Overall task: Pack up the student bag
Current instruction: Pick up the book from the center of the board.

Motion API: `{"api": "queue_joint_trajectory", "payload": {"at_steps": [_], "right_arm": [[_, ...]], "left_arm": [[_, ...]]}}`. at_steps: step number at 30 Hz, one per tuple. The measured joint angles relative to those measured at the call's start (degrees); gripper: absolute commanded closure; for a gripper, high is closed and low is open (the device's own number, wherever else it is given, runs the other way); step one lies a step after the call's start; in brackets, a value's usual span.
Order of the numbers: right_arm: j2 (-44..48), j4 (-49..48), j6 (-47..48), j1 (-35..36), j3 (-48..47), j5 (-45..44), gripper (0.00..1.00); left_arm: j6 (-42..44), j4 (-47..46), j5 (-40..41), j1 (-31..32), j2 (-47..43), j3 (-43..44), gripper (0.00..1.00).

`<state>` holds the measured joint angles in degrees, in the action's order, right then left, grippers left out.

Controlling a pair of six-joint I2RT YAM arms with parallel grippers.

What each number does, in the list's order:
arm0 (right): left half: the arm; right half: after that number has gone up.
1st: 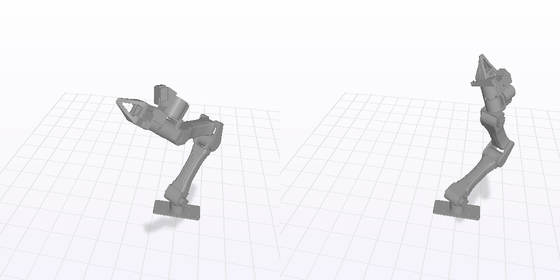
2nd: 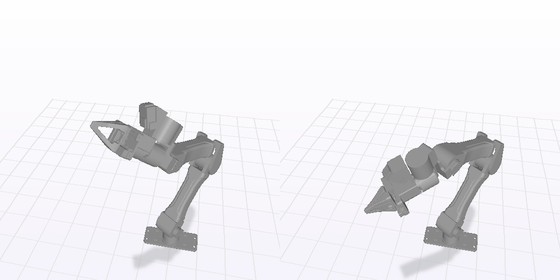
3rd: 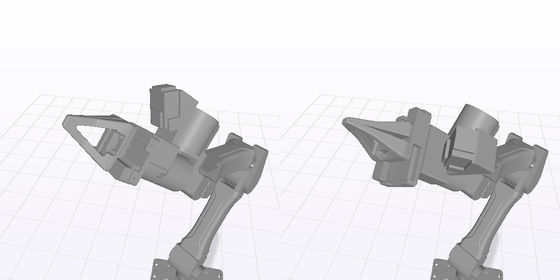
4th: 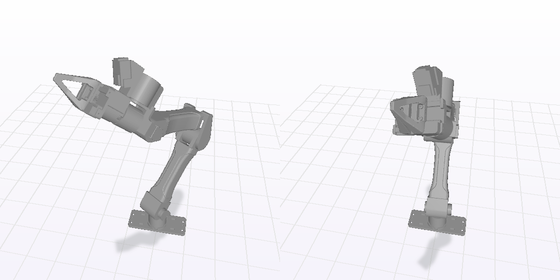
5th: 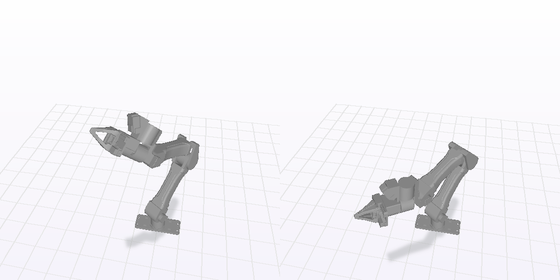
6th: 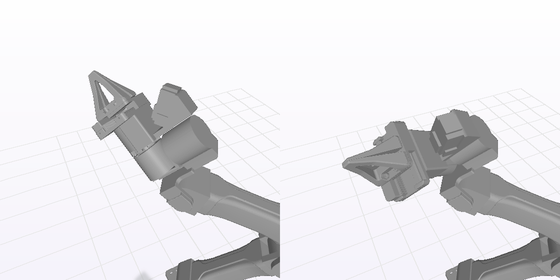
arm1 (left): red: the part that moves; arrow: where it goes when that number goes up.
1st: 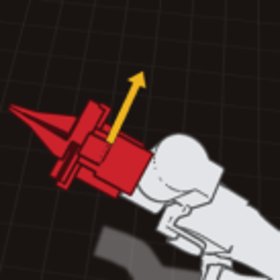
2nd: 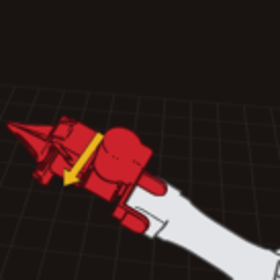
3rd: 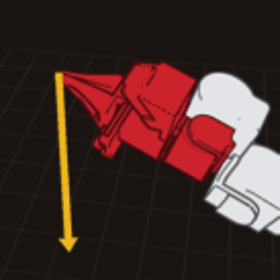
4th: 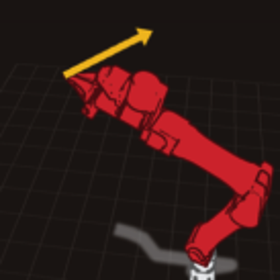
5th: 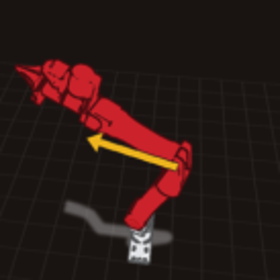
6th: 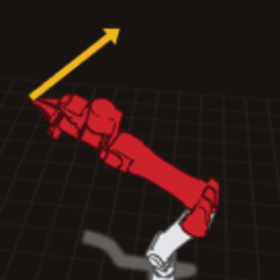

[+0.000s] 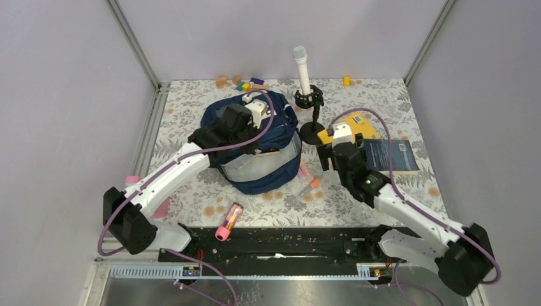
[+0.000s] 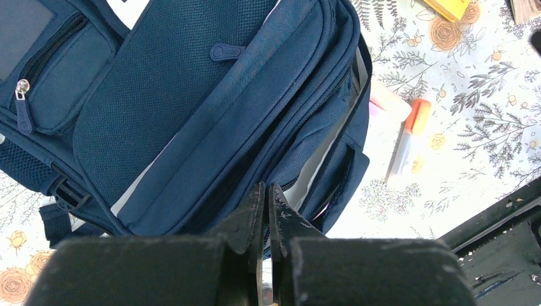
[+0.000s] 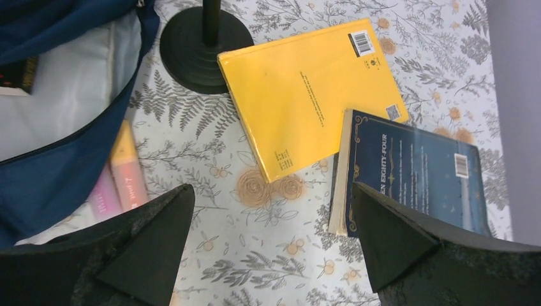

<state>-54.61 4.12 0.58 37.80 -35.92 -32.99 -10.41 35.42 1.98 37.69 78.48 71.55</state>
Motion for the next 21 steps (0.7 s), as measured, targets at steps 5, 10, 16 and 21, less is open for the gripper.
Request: {"api": "queue_joint_trajectory", "payload": {"at_steps": [5, 10, 16, 21], "right_arm": [[-13.9, -0.7, 5.9, 0.0, -6.5, -1.6, 0.0], [-24.7, -0.2, 12.7, -0.3, -13.4, -2.0, 0.0], [-34.9, 1.6, 18.9, -0.4, -20.3, -1.4, 0.02], [-43.3, 3.3, 23.1, -1.1, -22.8, -2.4, 0.03]], "left_arm": [[0.0, 0.2, 0.2, 0.0, -1.2, 0.0, 1.0], [0.0, 0.9, 0.3, 0.0, -2.9, 0.0, 1.0], [0.0, 1.2, 1.3, 0.0, -4.2, 0.0, 1.0], [0.0, 2.0, 2.5, 0.0, -4.2, 0.0, 1.0]]}}
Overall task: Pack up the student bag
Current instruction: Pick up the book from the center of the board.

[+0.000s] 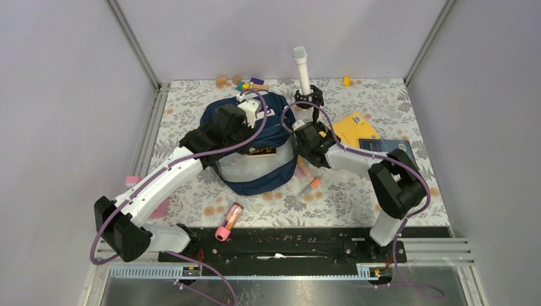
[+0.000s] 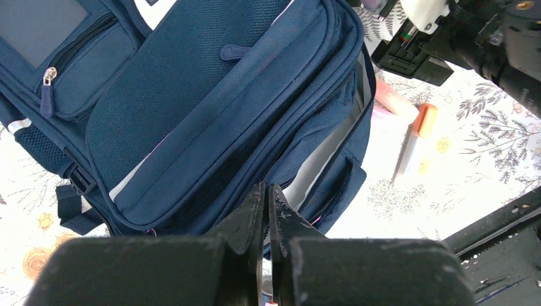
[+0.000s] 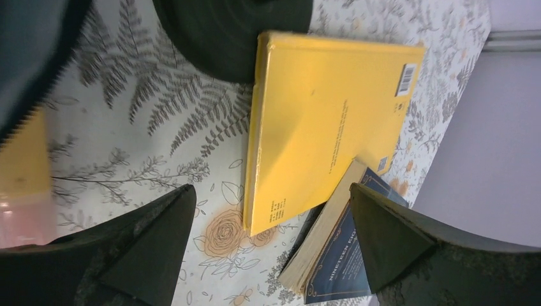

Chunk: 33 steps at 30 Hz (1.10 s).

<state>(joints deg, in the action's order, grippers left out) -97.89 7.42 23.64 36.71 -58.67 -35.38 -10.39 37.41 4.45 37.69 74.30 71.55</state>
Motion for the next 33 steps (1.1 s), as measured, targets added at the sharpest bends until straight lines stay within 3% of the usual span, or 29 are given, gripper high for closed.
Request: {"api": "queue_joint_trajectory", "payload": {"at_steps": [13, 29, 33], "right_arm": [[-9.3, 1.5, 4.5, -3.1, -2.3, -4.9, 0.07], [-17.1, -3.8, 8.9, -3.1, -7.9, -12.7, 0.12], [-18.2, -5.9, 10.1, -3.1, -7.9, -14.6, 0.26]], "left_arm": [[0.0, 1.6, 3.1, 0.0, 0.0, 0.1, 1.0], [0.0, 2.0, 3.4, 0.0, 0.1, 0.1, 1.0], [0.0, 2.0, 3.4, 0.0, 0.1, 0.1, 1.0]]}}
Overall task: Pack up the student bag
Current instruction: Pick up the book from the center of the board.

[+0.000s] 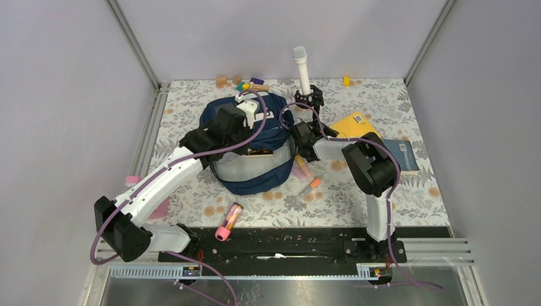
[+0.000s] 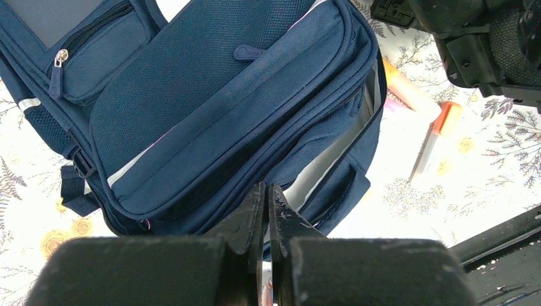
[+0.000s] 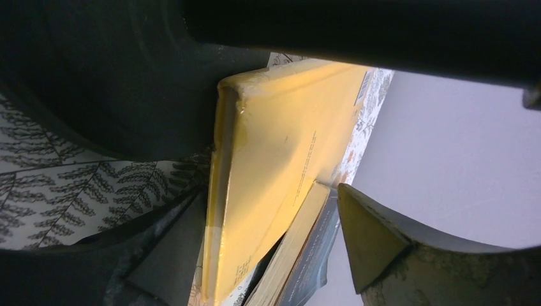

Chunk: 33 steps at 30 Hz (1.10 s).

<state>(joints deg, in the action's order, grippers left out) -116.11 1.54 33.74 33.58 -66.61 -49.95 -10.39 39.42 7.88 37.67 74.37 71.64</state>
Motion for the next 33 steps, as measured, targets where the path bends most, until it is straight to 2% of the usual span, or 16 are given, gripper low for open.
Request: {"api": "queue_joint_trajectory", "payload": {"at_steps": [6, 13, 18, 27, 29, 33], "right_arm": [[-1.3, -4.1, 1.6, 0.0, 0.8, -0.9, 0.54], [-1.4, -7.9, 2.8, 0.0, 2.2, -1.6, 0.74], [-0.5, -11.9, 4.5, 0.0, 4.7, -4.0, 1.0], [11.0, -14.1, 7.6, 0.8, 8.6, -6.6, 1.0], [14.2, -11.8, 6.0, 1.4, 8.5, -6.4, 1.0], [20.9, -0.1, -0.9, 2.6, 5.5, -5.0, 1.0]], "left_arm": [[0.0, 0.0, 0.0, 0.0, 0.0, 0.0, 1.0], [0.0, 0.1, 0.0, -0.1, 0.0, 0.0, 1.0], [0.0, 0.1, 0.0, -0.1, 0.0, 0.0, 1.0], [0.0, 0.1, 0.2, -0.1, 0.0, 0.0, 1.0], [0.0, 0.1, 0.2, -0.1, 0.0, 0.0, 1.0], [0.0, 0.1, 0.1, -0.1, 0.0, 0.0, 1.0]]}}
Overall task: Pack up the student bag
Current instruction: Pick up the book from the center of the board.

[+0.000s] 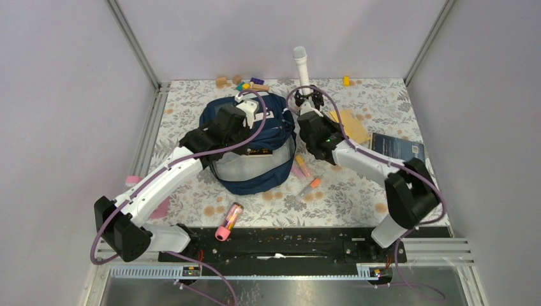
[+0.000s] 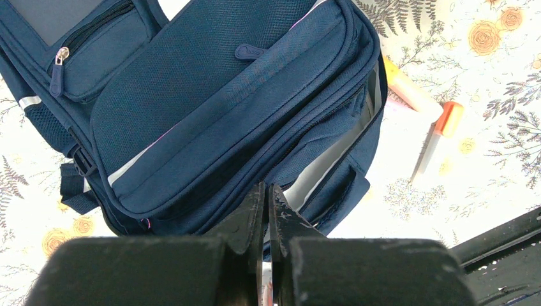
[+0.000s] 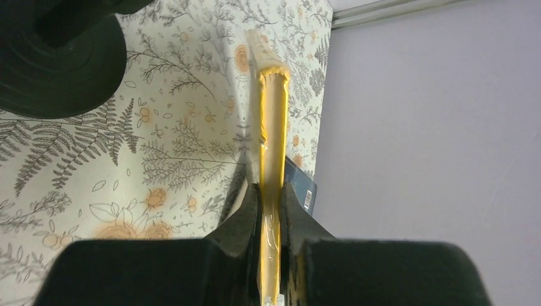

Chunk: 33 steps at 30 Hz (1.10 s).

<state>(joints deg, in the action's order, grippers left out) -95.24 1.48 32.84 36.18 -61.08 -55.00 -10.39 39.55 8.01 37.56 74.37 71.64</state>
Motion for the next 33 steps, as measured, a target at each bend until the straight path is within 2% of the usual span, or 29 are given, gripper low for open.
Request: {"api": "queue_joint_trajectory", "payload": {"at_steps": [11, 14, 18, 25, 33], "right_arm": [[15.7, 34.8, -14.8, 0.4, -17.1, 5.0, 1.0], [17.3, 43.5, -19.0, 0.3, -22.4, 9.6, 1.0], [19.9, 50.9, -24.3, 0.3, -24.0, 17.4, 1.0], [24.2, 56.8, -30.7, 0.3, -23.1, 26.7, 1.0], [36.2, 53.9, -40.6, 0.3, -16.7, 38.4, 1.0]], "left_arm": [[0.0, 0.0, 0.0, 0.0, 0.0, 0.0, 1.0], [0.0, 0.0, 0.0, 0.0, 0.0, 0.0, 1.0], [0.0, 0.0, 0.0, 0.0, 0.0, 0.0, 1.0], [0.0, 0.0, 0.0, 0.0, 0.0, 0.0, 1.0], [0.0, -0.2, 0.0, 0.0, -0.1, 0.0, 1.0]]}}
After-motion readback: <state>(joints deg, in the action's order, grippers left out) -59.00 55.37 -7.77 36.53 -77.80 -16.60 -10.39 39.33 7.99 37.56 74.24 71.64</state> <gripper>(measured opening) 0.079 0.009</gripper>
